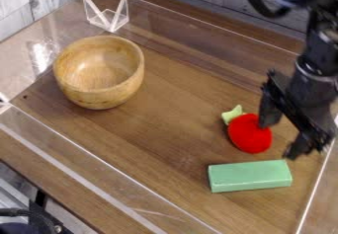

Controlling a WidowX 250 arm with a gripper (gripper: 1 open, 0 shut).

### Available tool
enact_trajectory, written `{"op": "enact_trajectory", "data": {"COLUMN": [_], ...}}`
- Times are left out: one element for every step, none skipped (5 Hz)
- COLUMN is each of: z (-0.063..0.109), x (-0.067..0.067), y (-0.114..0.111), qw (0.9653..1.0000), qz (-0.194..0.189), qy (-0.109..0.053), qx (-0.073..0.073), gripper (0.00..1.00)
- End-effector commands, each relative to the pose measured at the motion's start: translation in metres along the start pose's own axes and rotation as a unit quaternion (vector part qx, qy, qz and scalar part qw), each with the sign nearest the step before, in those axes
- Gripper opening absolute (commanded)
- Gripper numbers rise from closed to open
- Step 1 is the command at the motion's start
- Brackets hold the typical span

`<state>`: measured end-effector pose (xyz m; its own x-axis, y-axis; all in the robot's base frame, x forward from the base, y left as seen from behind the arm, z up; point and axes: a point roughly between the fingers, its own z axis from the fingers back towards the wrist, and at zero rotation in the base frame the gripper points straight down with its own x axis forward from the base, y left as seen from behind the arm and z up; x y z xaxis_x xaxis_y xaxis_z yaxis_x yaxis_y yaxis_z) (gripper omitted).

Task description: Move the red object to the left side of the table

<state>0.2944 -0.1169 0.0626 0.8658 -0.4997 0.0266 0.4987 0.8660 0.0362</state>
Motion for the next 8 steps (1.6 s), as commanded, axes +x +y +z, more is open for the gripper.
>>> {"op": "enact_trajectory", "data": {"z": [0.023, 0.014, 0.005, 0.01, 0.015, 0.007, -0.002, -0.002], "x": [0.005, -0.002, -0.006, 0.007, 0.02, 0.014, 0.004, 0.011], "y": [0.017, 0.022, 0.021, 0.016, 0.011, 0.004, -0.003, -0.012], "qw": [0.999, 0.999, 0.999, 0.9984, 0.9973, 0.9951, 0.9909, 0.9865], "qz": [-0.012, -0.014, -0.018, -0.037, -0.059, -0.089, -0.129, -0.158], "qy": [-0.043, -0.042, -0.041, -0.042, -0.044, -0.042, -0.038, -0.041], "qx": [-0.007, -0.013, -0.009, -0.001, 0.007, 0.005, 0.003, 0.009], "gripper": [1.0, 1.0, 1.0, 1.0, 1.0, 1.0, 1.0, 1.0]}}
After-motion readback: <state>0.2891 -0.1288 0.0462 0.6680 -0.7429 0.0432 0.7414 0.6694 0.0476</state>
